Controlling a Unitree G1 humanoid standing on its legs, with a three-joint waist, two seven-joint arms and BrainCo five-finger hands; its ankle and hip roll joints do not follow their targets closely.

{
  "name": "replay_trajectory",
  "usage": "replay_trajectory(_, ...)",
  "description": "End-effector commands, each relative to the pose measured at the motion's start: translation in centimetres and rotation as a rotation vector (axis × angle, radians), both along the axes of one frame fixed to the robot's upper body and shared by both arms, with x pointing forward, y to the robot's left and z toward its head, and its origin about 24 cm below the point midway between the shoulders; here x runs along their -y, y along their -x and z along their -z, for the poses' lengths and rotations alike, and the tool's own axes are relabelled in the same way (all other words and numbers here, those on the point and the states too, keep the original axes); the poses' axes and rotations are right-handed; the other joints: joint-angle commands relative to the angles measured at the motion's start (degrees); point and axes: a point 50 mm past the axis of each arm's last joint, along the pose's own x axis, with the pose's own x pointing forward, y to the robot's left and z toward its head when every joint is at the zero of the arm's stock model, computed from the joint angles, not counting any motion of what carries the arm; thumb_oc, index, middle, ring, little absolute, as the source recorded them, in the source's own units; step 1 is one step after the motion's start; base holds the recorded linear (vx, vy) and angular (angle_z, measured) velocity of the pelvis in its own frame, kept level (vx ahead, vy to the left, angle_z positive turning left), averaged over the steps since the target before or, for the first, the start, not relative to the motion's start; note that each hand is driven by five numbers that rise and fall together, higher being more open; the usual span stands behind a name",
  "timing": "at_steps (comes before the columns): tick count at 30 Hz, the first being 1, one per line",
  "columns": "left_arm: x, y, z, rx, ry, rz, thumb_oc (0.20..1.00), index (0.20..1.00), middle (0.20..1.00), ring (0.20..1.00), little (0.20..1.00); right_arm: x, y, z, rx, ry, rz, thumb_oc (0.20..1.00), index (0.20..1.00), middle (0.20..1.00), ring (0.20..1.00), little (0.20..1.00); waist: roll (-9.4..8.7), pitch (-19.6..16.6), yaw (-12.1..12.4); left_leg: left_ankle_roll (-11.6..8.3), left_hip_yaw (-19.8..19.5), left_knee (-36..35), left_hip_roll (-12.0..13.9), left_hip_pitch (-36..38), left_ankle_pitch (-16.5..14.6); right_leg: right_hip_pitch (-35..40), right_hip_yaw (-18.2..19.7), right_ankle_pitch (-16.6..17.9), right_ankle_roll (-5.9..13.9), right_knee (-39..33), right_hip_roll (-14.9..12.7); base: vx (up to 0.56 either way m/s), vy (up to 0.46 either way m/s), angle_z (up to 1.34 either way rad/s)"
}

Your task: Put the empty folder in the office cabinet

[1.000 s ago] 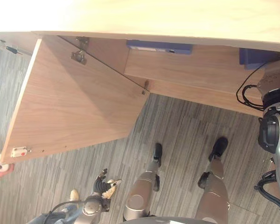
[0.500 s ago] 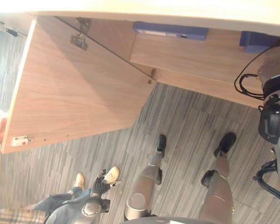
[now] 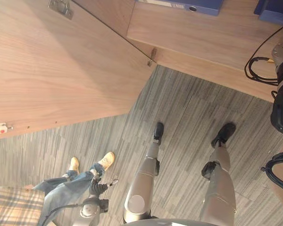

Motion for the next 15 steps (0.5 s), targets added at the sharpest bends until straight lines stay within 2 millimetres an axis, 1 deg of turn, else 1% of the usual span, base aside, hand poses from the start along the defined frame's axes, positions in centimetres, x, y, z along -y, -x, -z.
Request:
replay_trajectory(1,-2.7,-0.6,-0.3,-0.018,-0.083,-0.009,1.0,1.0,1.0,1.0,1.0,1.5,1.4,-3.0,0.016,0.189,0.046,0.2,0.2,0.2,0.2,0.2,1.99,-1.05,5.1,-0.99,-1.0,-0.53,5.13,6.89,-5.05,-4.03,6.77,-12.44,7.36,11.0,-0.96,0.1,-0.013,0.04)
replay_trajectory(2,-2.7,-0.6,-0.3,-0.018,-0.083,-0.009,1.0,1.0,1.0,1.0,1.0,1.5,1.4,-3.0,0.016,0.189,0.046,0.2,0.2,0.2,0.2,0.2,1.99,-1.05,5.1,-0.99,-1.0,-0.53,5.13,6.89,-5.05,-4.03,6.77,-12.44,7.36,11.0,-0.96,0.09,0.001,0.01)
replay_trajectory(3,-2.9,-0.5,-0.2,-0.033,-0.085,-0.016,1.0,1.0,1.0,1.0,1.0,1.2,1.2,-3.0,0.011,0.201,0.036,0.2,0.2,0.2,0.2,0.2,2.0,-1.19,5.23,-1.06,-0.92,-0.53,5.29,6.9,-4.97,-4.33,6.73,-12.6,7.31,11.52,-0.93,0.0,-0.005,-0.04)
replay_trajectory(4,-3.2,-0.6,-0.2,-0.034,-0.091,-0.036,1.0,1.0,1.0,1.0,1.0,0.5,0.8,-2.9,0.008,0.215,0.012,0.2,0.2,0.2,0.2,0.2,1.96,-1.32,5.16,-1.05,-0.89,-0.53,5.32,6.72,-4.81,-5.14,6.77,-12.38,7.1,12.3,-0.96,0.0,-0.005,-0.04)
replay_trajectory(5,-3.2,-0.6,-0.2,-0.034,-0.091,-0.036,1.0,1.0,1.0,1.0,1.0,0.5,0.8,-2.9,0.008,0.215,0.012,0.2,0.2,0.2,0.2,0.2,1.96,-1.32,5.16,-1.05,-0.89,-0.53,5.32,6.72,-4.81,-5.14,6.77,-12.38,7.1,12.3,-0.96,-0.06,-0.013,-0.03)
replay_trajectory(6,-3.3,-0.7,-0.2,-0.036,-0.096,-0.043,1.0,1.0,1.0,1.0,1.0,0.0,0.5,-2.9,0.008,0.23,-0.006,0.2,0.2,0.2,0.2,0.2,1.87,-1.08,5.06,-1.05,-0.66,-0.53,5.2,6.44,-4.06,-5.57,6.31,-11.39,6.5,12.5,-1.01,-0.06,-0.017,0.01)
replay_trajectory(7,-3.4,-0.8,-0.2,-0.033,-0.1,-0.05,1.0,1.0,1.0,1.0,1.0,-0.4,0.4,-2.9,0.009,0.244,-0.017,0.46,0.46,0.46,0.46,0.46,1.77,-1.09,4.93,-1.06,-0.66,-0.53,5.24,6.44,-3.99,-5.73,6.32,-11.26,6.43,12.71,-0.98,-0.06,-0.023,0.0)
replay_trajectory(8,-3.5,-0.8,-0.1,-0.039,-0.103,-0.061,1.0,1.0,1.0,1.0,1.0,-0.8,0.1,-2.8,0.002,0.259,-0.029,1.0,1.0,1.0,1.0,1.0,1.69,-1.1,4.92,-1.06,-0.55,-0.53,5.32,6.52,-4.02,-5.64,6.23,-11.29,6.4,12.8,-0.93,0.0,0.0,0.0)
replay_trajectory(9,-3.5,-0.8,-0.1,-0.039,-0.103,-0.061,1.0,1.0,1.0,1.0,1.0,-0.8,0.1,-2.8,0.002,0.259,-0.029,1.0,1.0,1.0,1.0,1.0,1.69,-1.1,4.92,-1.06,-0.55,-0.53,5.32,6.52,-4.02,-5.64,6.23,-11.29,6.4,12.8,-0.93,0.0,0.0,0.0)
replay_trajectory(10,-3.7,-0.8,-0.1,-0.044,-0.111,-0.072,1.0,1.0,1.0,1.0,1.0,-1.6,-0.3,-2.6,-0.006,0.273,-0.059,1.0,1.0,1.0,1.0,1.0,1.44,-1.16,4.79,-1.1,-0.42,-0.53,5.43,6.72,-4.04,-5.72,6.25,-11.3,6.23,12.91,-0.79,0.0,0.0,0.0)
replay_trajectory(13,-3.8,-0.8,0.0,-0.054,-0.119,-0.085,1.0,1.0,1.0,1.0,1.0,-2.7,-0.9,-2.1,-0.041,0.31,-0.098,1.0,1.0,1.0,1.0,1.0,1.04,-1.13,4.33,-1.05,0.04,-0.53,5.2,7.28,-4.15,-5.43,6.46,-10.85,6.15,12.39,-0.55,-0.01,0.003,-0.01)
replay_trajectory(14,-3.8,-0.8,0.0,-0.054,-0.119,-0.085,1.0,1.0,1.0,1.0,1.0,-2.7,-0.9,-2.1,-0.041,0.31,-0.098,1.0,1.0,1.0,1.0,1.0,1.04,-1.13,4.33,-1.05,0.04,-0.53,5.2,7.28,-4.15,-5.43,6.46,-10.85,6.15,12.39,-0.55,0.0,0.0,0.0)
replay_trajectory(15,-4.0,-0.8,0.1,-0.065,-0.132,-0.085,1.0,1.0,1.0,1.0,1.0,-3.4,-1.3,-1.8,-0.046,0.311,-0.126,1.0,1.0,1.0,1.0,1.0,0.84,-1.11,4.18,-0.97,0.28,-0.53,5.0,7.67,-4.24,-5.07,6.42,-10.53,6.16,11.99,-0.51,0.0,0.0,0.0)
